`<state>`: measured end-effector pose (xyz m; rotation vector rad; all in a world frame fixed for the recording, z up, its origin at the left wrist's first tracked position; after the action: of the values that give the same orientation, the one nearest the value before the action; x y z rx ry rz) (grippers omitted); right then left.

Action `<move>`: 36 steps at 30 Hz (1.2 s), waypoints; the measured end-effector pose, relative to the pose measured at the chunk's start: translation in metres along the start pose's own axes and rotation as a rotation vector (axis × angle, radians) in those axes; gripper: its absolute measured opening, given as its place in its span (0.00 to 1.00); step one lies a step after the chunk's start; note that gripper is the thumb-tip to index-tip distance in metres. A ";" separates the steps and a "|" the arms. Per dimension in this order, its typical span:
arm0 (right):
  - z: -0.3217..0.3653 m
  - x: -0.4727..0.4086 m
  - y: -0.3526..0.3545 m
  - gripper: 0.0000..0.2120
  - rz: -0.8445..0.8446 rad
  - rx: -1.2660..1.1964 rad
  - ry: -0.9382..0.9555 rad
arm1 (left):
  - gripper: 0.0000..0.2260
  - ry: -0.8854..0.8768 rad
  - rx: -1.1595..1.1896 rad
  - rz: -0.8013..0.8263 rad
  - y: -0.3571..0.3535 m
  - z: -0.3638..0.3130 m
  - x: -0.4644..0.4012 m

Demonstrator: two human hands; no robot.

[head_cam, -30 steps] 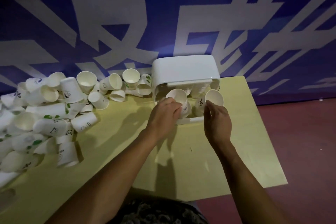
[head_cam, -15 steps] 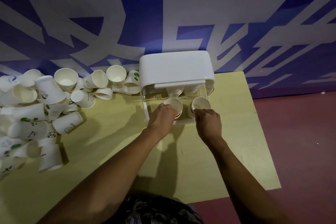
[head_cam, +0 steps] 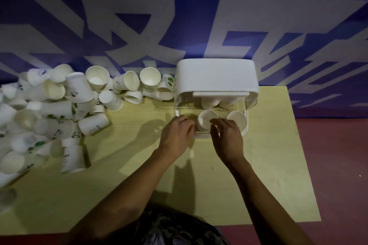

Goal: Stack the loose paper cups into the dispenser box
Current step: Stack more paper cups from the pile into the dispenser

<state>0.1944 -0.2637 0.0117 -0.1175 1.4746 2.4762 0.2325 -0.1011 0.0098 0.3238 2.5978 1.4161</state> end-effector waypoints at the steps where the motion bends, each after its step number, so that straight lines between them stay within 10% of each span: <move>1: 0.013 0.001 -0.006 0.07 0.015 -0.030 0.018 | 0.08 0.026 -0.007 -0.017 0.009 0.012 0.005; 21: 0.190 -0.084 -0.119 0.18 0.076 -0.005 0.027 | 0.16 1.251 0.411 -0.337 0.105 0.283 0.063; 31: 0.199 -0.119 -0.149 0.08 0.114 0.134 -0.049 | 0.02 1.222 0.573 -0.280 0.092 0.302 0.049; 36: 0.207 -0.105 -0.131 0.07 0.010 0.028 0.017 | 0.03 0.904 0.357 -0.286 0.106 0.278 0.042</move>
<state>0.3424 -0.0423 0.0204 -0.1270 1.5193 2.4671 0.2725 0.1907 -0.0515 -0.8172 3.3830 1.1425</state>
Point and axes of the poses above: each hand's wrist, its own x-axis away from the middle knuckle, its own y-axis out of the back of the hand, z = x × y, the point moved 3 cm from there along -x, towards the middle knuckle, and after that the axes turned 8 degrees about -z, right-handed, at the moved point
